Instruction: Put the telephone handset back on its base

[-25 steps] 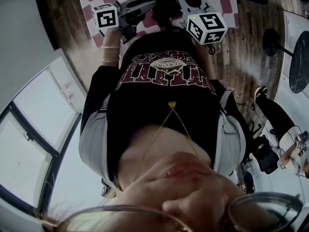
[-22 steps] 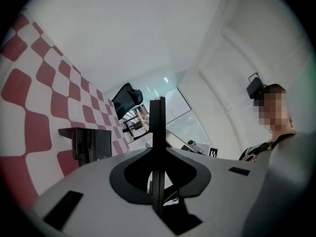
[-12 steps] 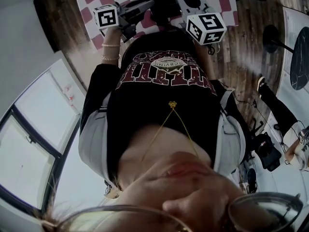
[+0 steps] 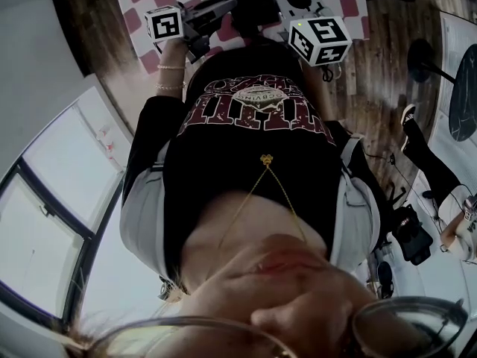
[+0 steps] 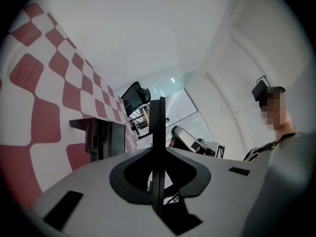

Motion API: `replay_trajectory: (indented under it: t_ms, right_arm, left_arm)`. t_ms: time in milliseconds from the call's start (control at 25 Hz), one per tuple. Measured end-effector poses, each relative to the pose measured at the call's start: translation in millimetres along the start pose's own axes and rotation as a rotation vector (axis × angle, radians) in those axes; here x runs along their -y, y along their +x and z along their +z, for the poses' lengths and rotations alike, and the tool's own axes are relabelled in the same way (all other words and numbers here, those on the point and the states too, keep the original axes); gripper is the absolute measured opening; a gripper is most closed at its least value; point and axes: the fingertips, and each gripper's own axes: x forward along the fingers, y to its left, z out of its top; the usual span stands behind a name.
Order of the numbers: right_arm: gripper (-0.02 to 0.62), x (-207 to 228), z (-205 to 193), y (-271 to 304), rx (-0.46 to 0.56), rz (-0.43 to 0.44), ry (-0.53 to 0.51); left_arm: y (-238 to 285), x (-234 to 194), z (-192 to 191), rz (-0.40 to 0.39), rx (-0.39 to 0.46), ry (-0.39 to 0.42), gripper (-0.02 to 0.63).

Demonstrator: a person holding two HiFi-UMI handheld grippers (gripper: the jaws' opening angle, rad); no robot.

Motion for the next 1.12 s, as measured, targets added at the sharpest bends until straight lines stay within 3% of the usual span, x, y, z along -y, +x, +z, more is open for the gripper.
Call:
replay_trajectory:
  t_ms: [1120]
  right_arm:
    - [0.021,10,-12,-10,-0.01,-0.043,0.028]
  left_arm:
    - [3,-55,-16,0.092,-0.019,-0.053,0.08]
